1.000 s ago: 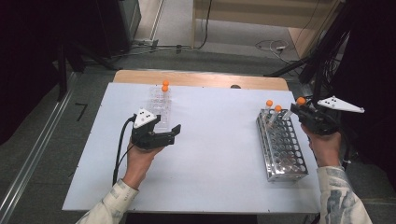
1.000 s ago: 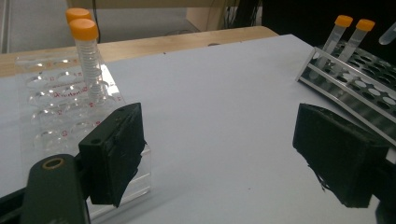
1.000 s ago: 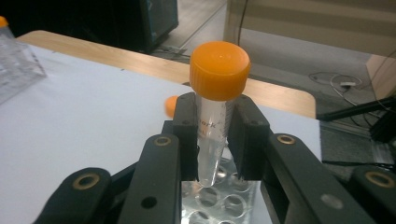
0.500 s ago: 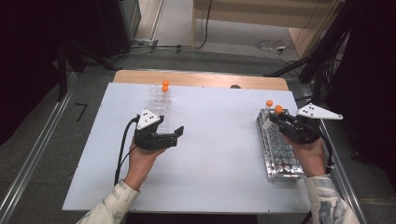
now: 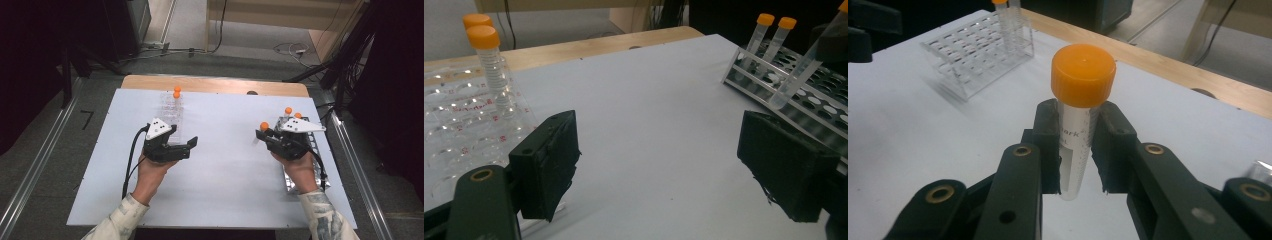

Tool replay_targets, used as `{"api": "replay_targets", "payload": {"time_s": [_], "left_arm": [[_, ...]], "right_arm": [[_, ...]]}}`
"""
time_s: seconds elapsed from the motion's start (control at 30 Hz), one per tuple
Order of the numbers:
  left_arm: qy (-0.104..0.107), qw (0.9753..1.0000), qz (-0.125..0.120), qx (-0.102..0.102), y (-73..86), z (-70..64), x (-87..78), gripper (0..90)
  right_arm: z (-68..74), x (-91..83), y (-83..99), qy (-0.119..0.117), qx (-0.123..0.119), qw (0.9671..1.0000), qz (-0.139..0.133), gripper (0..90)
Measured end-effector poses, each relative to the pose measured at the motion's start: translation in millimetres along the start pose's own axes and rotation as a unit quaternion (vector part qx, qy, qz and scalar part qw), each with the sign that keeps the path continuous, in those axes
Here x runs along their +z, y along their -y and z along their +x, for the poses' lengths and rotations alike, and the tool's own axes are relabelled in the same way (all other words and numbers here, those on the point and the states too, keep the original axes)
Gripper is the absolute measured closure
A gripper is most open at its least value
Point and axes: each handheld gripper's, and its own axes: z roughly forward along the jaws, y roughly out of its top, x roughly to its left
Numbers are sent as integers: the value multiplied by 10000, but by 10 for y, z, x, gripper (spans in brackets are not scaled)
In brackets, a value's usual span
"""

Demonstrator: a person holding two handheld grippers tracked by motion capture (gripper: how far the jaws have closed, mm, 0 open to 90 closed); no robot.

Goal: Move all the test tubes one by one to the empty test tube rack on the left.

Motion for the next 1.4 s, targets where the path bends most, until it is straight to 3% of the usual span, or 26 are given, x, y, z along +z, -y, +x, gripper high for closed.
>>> {"api": "replay_targets", "payload": {"time_s": [0.77,1.07,1.27,1.4], "left_arm": [[393,9991,-82,112,-29,-200,58,192],[861,9956,-9,367,-38,-375,158,272],[1056,9929,74,534,-8,-454,220,344],[1070,9925,106,584,4,-470,247,405]], "right_arm": [[495,392,118,-443,-374,9979,273,718],[671,535,128,-657,-529,9956,402,717],[802,630,120,-802,-665,9936,432,718],[864,667,114,-861,-729,9926,445,718]]}}
